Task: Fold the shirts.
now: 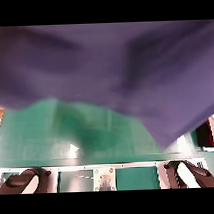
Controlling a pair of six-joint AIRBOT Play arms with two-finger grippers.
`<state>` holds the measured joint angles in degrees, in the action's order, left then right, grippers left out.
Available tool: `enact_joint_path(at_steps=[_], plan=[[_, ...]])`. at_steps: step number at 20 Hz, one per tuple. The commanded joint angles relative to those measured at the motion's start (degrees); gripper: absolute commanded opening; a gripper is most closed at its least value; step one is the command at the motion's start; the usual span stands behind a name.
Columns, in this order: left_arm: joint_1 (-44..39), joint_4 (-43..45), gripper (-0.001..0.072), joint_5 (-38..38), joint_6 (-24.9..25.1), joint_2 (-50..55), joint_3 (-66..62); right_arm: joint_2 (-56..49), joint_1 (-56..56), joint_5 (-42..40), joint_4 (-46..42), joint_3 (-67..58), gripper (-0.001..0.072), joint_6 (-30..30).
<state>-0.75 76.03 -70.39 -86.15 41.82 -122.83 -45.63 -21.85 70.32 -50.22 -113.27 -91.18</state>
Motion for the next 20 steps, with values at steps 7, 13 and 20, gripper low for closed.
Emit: enact_joint_path(at_steps=[7, 13, 20], plan=[[0.0, -1.1, 0.0022, 3.6, -6.9, 12.6, 29.6, -0.9, 0.0, -9.3, 1.7, 39.1, 0.0017, 6.6], [0.0, -7.1, 0.0022, 16.2, -6.8, 42.0, 37.7, -22.8, 0.2, -26.6, 9.1, 55.6, 0.0018, 17.7], [0.0, -9.7, 0.0022, 37.0, -6.9, 51.5, 37.4, -47.4, 5.9, -29.9, 27.2, 39.2, 0.0017, 33.4]])
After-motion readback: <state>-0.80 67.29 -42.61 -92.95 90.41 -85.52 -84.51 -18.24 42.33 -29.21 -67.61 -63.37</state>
